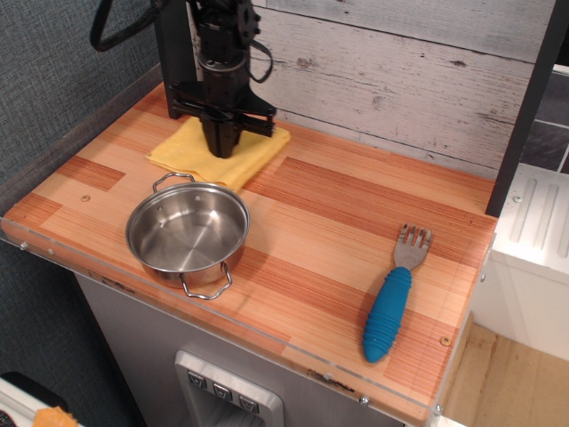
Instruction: Move the yellow cloth to the back left corner of the table.
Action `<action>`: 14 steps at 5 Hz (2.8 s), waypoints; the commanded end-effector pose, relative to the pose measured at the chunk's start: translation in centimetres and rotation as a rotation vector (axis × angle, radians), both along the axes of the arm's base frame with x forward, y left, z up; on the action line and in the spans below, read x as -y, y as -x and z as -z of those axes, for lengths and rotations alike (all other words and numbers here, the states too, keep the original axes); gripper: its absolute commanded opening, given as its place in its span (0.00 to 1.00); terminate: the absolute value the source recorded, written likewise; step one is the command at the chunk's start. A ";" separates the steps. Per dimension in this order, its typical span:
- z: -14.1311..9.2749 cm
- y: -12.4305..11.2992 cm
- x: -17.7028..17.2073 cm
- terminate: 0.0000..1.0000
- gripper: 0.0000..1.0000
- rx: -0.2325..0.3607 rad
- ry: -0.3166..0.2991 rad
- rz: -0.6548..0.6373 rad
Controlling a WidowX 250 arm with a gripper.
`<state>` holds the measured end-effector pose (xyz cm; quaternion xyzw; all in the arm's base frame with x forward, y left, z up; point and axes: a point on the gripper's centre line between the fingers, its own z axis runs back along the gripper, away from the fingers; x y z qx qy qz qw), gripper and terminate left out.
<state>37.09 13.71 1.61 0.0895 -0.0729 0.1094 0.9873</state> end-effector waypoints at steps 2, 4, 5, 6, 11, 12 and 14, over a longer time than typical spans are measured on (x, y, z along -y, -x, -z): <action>-2.3 0.7 -1.7 0.00 0.00 0.053 -0.044 -0.039; -6.3 0.9 -2.2 0.00 1.00 0.107 -0.063 -0.107; -7.9 0.8 -2.3 0.00 1.00 0.146 -0.066 -0.121; -9.4 0.7 -2.0 0.00 1.00 0.172 -0.066 -0.117; -15.8 8.6 3.0 0.00 1.00 0.020 -0.038 -0.367; -15.8 8.6 3.0 0.00 1.00 0.020 -0.038 -0.367; -15.8 8.6 3.0 1.00 1.00 0.020 -0.038 -0.367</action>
